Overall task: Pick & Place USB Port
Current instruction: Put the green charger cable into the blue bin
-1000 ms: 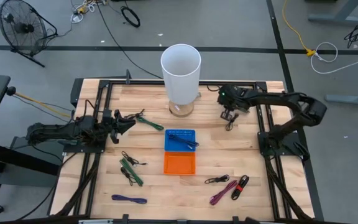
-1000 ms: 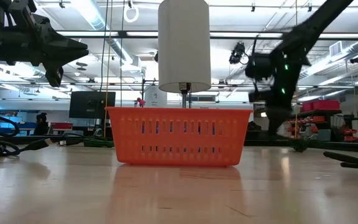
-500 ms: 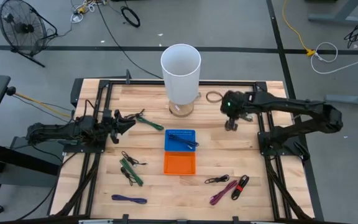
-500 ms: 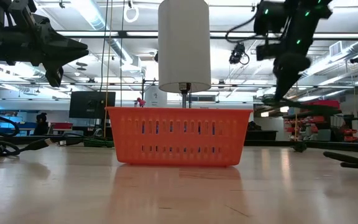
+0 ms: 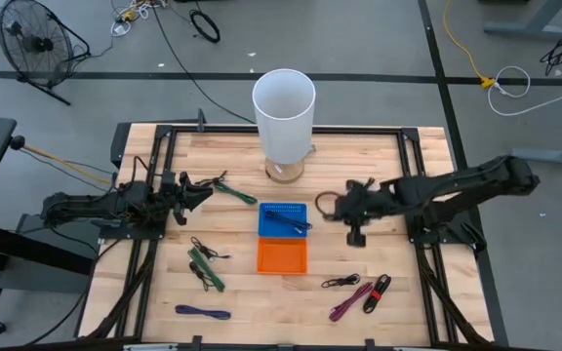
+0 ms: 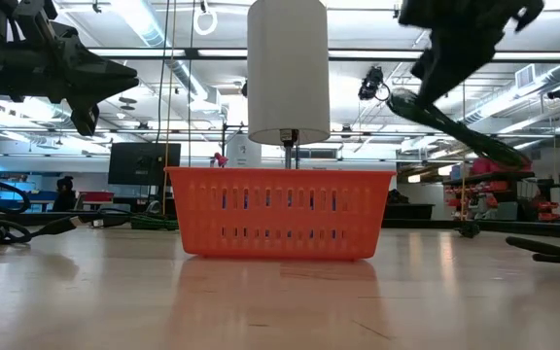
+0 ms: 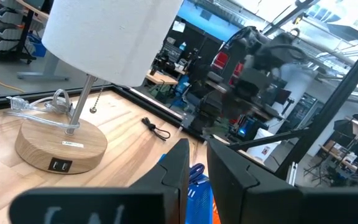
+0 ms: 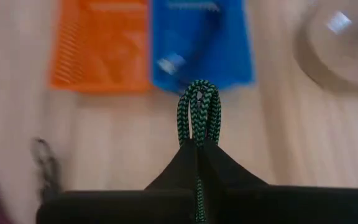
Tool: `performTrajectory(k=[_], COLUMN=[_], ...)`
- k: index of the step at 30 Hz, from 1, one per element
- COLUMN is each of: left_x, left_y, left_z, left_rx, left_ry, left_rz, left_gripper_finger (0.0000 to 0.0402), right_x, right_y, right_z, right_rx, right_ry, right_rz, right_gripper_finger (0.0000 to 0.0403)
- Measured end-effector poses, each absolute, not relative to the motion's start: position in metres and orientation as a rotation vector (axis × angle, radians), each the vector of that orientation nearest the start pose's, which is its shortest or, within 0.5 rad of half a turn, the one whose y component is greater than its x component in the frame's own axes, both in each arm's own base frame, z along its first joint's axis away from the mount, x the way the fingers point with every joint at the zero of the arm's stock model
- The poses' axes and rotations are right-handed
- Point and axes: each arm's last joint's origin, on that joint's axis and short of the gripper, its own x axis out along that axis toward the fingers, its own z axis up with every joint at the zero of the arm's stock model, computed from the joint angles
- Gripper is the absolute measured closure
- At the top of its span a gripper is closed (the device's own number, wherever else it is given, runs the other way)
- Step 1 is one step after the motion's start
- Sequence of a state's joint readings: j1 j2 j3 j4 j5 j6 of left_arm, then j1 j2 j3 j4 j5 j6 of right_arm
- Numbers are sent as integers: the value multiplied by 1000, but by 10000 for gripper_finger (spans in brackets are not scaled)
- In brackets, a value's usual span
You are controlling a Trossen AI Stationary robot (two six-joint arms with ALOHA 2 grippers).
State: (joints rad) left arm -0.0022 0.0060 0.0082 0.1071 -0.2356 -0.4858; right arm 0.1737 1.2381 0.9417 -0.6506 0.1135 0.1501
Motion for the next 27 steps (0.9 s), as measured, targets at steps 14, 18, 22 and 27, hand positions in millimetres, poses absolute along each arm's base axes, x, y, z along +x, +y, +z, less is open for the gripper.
performTrajectory(k=[14,18,22,27], left_x=[96,96,96,96], left_y=[7,7,7,7], left_z=[176,176,176,176], left_rx=[-497,-497,-497,-497], left_ry=[-166,-166,-165,-166], left_rz=[209,209,209,209], left_gripper_finger=[342,342,342,342], right_x=[330,358,377,393], right_y=[68,66,57,42], right_z=[271,269,256,240], right_rx=[-86,-93,-111,-75], right_ry=[912,937,1011,1075], right_rz=[74,18,-94,-106], right_gripper_finger=[403,403,403,403])
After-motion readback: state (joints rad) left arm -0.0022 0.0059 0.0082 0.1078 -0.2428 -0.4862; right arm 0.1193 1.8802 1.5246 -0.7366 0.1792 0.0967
